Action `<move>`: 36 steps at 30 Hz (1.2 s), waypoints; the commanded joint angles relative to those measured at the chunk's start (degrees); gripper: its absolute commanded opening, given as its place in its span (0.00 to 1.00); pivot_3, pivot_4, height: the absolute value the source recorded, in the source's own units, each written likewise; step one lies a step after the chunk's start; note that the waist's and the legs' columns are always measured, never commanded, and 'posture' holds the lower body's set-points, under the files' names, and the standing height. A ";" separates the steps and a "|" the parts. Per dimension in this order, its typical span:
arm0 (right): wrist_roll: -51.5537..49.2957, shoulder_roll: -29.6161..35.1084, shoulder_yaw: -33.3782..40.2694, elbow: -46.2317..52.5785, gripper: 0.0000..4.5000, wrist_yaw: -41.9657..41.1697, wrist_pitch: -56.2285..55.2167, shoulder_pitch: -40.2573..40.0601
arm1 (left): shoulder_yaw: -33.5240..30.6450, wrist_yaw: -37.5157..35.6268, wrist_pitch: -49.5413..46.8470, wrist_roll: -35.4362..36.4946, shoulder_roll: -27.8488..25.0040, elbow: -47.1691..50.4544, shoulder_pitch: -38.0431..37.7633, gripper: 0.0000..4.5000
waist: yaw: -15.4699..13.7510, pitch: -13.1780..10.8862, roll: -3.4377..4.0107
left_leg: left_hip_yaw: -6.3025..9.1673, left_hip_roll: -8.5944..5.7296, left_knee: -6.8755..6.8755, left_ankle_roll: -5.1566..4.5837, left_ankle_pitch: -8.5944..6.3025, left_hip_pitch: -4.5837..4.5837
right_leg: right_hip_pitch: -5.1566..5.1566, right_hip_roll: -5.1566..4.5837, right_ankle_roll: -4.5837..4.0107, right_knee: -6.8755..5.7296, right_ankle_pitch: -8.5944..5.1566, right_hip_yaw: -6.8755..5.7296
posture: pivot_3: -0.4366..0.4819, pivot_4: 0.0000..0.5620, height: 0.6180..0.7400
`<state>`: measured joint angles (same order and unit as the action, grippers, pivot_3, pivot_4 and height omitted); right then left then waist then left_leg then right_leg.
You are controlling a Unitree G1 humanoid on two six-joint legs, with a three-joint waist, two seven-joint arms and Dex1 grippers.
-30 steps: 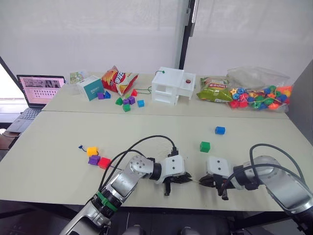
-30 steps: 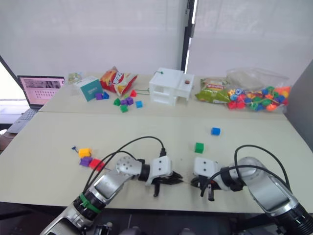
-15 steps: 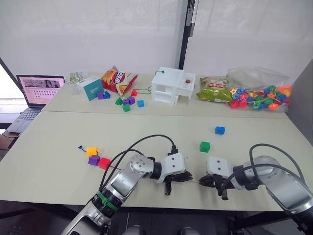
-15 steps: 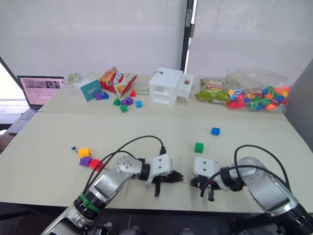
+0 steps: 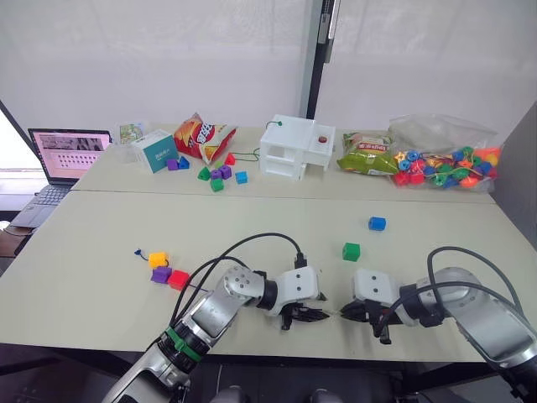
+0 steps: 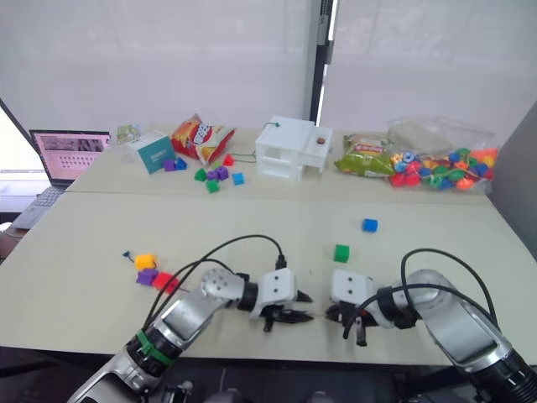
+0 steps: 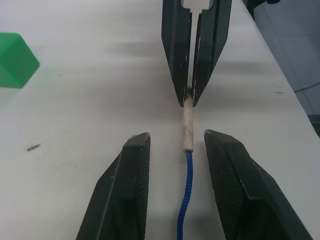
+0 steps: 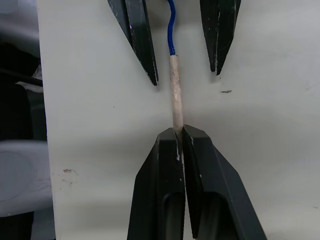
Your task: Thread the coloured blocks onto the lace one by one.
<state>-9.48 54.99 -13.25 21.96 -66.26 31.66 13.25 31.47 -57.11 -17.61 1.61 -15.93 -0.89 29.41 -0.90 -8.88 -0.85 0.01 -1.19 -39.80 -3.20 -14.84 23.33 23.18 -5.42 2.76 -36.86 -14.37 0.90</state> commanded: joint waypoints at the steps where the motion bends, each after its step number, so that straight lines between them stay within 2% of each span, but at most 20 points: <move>1: -0.48 0.92 0.99 1.88 0.00 -0.15 0.17 0.13 | -0.31 0.06 0.35 0.25 0.85 0.58 0.70 0.40 | -0.02 0.00 0.00 | 0.00 0.00 0.00 0.00 0.00 0.01 | 0.00 0.00 0.00 0.00 0.00 0.00 | 0.48 0.27 1.00; 3: -0.61 0.98 1.04 1.98 0.00 -0.09 0.25 0.04 | -0.56 0.24 0.13 0.46 1.08 0.59 0.51 0.40 | -0.02 0.00 0.00 | 0.00 0.00 0.00 0.00 0.00 0.01 | 0.00 0.00 0.00 0.00 0.00 0.00 | 0.48 0.27 1.00; 6: -0.74 1.05 1.10 2.16 0.00 -0.01 0.38 -0.14 | -0.60 0.14 -0.28 0.57 1.12 0.97 0.31 0.23 | 0.01 0.00 0.00 | 0.00 0.00 0.00 0.00 0.00 0.00 | 0.00 0.00 0.00 0.00 0.00 0.00 | 0.48 0.27 1.00; 9: -0.86 1.05 1.10 2.17 0.00 0.13 0.40 -0.16 | -0.30 -0.21 -0.78 0.42 0.95 1.03 0.36 0.00 | 0.00 0.00 0.00 | 0.00 0.00 0.00 0.00 0.00 0.00 | 0.00 0.00 0.00 0.00 0.00 0.00 | 0.48 0.27 1.00; 22: -1.47 1.81 0.99 2.90 0.00 -0.81 0.47 -0.74 | -1.99 1.90 -1.20 0.64 2.81 -0.07 1.40 0.00 | -0.11 0.00 0.00 | 0.00 -0.01 0.00 0.00 0.00 0.01 | 0.00 -0.01 0.00 0.01 0.00 0.00 | 0.48 0.27 1.00; 27: -1.93 0.18 1.69 4.28 0.00 1.93 1.10 -1.92 | -2.70 1.64 -2.20 1.07 2.20 0.79 1.62 0.00 | 0.06 0.00 0.00 | 0.00 0.01 0.00 0.00 0.00 0.00 | 0.00 0.00 0.00 0.00 0.00 0.00 | 0.48 0.27 1.00; 31: -2.02 -1.54 5.61 4.22 0.29 6.65 2.97 -3.25 | -2.93 0.01 -3.69 1.42 -0.24 2.60 1.36 0.00 | -0.04 0.00 0.00 | 0.01 0.01 0.00 0.00 0.00 0.01 | 0.01 0.01 0.00 0.00 0.00 0.01 | 0.48 0.27 1.00; 35: -7.13 -5.88 16.26 7.92 0.61 13.18 10.14 -8.67 | -3.85 -1.55 -5.88 1.79 -4.21 4.91 1.09 0.00 | -0.11 0.00 0.00 | 0.02 -0.01 0.00 0.00 0.00 0.02 | 0.00 -0.02 0.00 -0.02 0.00 0.03 | 0.48 0.27 1.00; 36: -7.97 -6.99 18.35 8.47 0.67 14.78 11.62 -9.74 | -4.03 -1.68 -6.21 1.91 -4.74 5.32 1.10 0.00 | -0.16 0.00 0.00 | 0.03 -0.01 0.01 0.00 0.00 0.03 | 0.01 -0.02 0.00 -0.03 0.00 0.02 | 0.48 0.27 1.00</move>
<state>-15.31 48.57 0.97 28.12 -53.94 41.18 3.80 28.37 -58.27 -23.44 2.44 -20.76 1.83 29.99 -1.06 -8.88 -0.84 0.06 -1.18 -39.79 -3.20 -14.84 23.36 23.18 -5.44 2.76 -36.88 -14.37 0.90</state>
